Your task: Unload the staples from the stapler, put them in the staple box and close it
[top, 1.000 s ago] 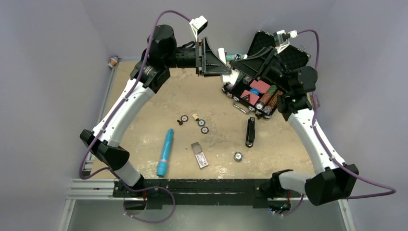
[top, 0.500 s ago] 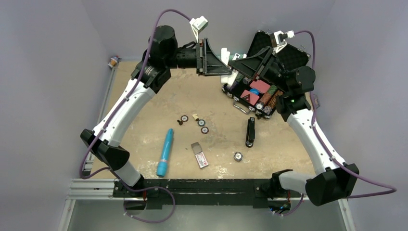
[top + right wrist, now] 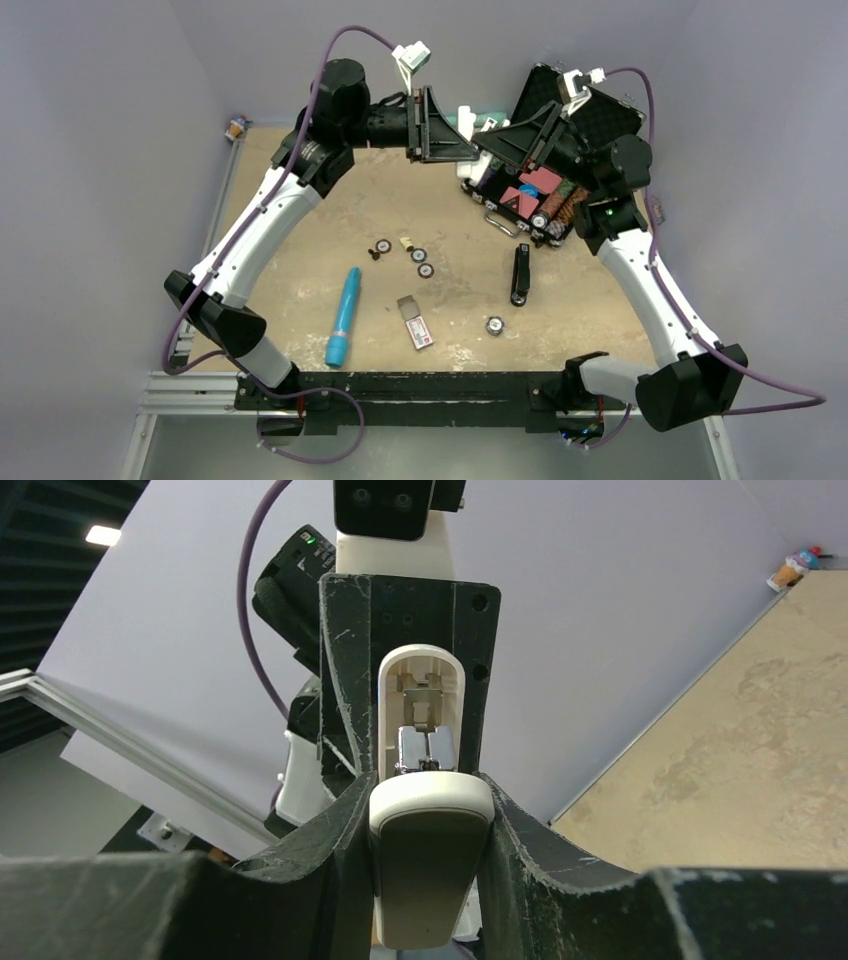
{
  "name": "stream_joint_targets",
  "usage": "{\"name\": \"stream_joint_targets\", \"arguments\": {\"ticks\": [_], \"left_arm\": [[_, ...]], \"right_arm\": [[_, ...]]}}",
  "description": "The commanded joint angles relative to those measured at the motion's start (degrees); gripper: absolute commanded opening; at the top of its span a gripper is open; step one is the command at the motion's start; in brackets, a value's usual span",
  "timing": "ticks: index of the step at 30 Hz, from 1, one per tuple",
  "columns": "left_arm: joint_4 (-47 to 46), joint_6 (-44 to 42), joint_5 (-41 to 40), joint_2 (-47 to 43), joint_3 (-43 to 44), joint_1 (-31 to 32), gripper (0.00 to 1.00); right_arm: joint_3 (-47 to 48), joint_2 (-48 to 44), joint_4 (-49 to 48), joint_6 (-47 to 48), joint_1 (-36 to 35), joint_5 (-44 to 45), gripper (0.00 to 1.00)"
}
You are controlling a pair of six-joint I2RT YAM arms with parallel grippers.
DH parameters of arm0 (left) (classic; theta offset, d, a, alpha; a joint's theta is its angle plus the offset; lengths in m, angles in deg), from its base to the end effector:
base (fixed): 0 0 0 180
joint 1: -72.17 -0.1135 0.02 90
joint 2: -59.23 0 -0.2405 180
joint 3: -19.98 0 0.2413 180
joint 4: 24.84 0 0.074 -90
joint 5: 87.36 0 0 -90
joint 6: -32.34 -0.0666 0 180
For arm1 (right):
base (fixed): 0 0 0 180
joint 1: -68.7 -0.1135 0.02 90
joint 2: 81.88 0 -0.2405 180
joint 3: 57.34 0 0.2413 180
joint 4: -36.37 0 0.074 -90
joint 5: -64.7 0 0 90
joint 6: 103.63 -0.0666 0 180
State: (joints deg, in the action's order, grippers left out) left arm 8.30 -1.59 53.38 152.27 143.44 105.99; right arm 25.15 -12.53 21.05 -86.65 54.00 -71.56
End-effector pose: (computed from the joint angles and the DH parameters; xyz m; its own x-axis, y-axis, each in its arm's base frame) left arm 0.2678 -0.2415 0.4703 -0.8474 -0.0643 -0.5271 0.5225 0.0751 -0.8493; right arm 0.2545 0.1165 0.4506 -0.6208 0.5208 -0.5860 -0.6715 0.0326 0.7403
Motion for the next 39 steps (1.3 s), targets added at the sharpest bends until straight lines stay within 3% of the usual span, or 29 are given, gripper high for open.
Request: {"name": "stream_joint_targets", "arguments": {"ticks": [1,3,4,11,20,26,31,32,34,36,39], "left_arm": [[2.13,0.22,-2.12,-4.33,-2.11,0.12,0.52],[2.85,-0.27,-2.82,-4.94,-2.89,-0.03,0.91],[3.4,-0.53,-3.07,-5.2,-3.22,-0.12,0.99],[7.46,-3.0,-6.69,-8.08,-6.45,-1.36,1.0],[30.63,-11.15,-24.32,-9.09,-0.33,-3.73,1.0],[31.39,-12.68,-20.85,-9.15,0.27,-4.8,1.0],[28.67,-11.17,-17.99,-11.28,-3.58,-12.32,1.0],[31.09,-13.32,-20.26,-11.49,-3.1,-13.05,1.0],[41.58,-20.36,-34.52,-10.15,4.32,-12.44,1.0],[48.03,-25.44,-41.55,-8.81,8.09,-12.38,1.0],[41.28,-23.87,-43.83,-14.2,-2.38,-13.75,1.0]], "right_arm": [[0.68,-2.09,3.82,8.61,0.03,0.26,0.0],[1.19,-2.35,7.07,10.68,0.09,0.7,0.0],[1.74,-2.37,9.71,12.2,0.1,1.15,0.0],[4.53,-2.76,24.03,21.18,0.13,4.19,0.0],[3.78,-3.83,41.42,32.84,0.19,9.88,0.0],[1.72,-3.48,49.68,38.46,0.11,13.92,0.0],[-1.16,-4.16,51.4,39.3,0.16,14.92,0.0],[-1.34,-4.25,51.57,39.41,0.11,14.89,0.0],[-1.87,-4.46,51.6,39.37,0.16,14.99,0.0],[-2.16,-4.55,51.47,39.36,0.13,15.03,0.0],[-2.6,-4.4,51.08,39.19,0.12,14.91,0.0]]}}
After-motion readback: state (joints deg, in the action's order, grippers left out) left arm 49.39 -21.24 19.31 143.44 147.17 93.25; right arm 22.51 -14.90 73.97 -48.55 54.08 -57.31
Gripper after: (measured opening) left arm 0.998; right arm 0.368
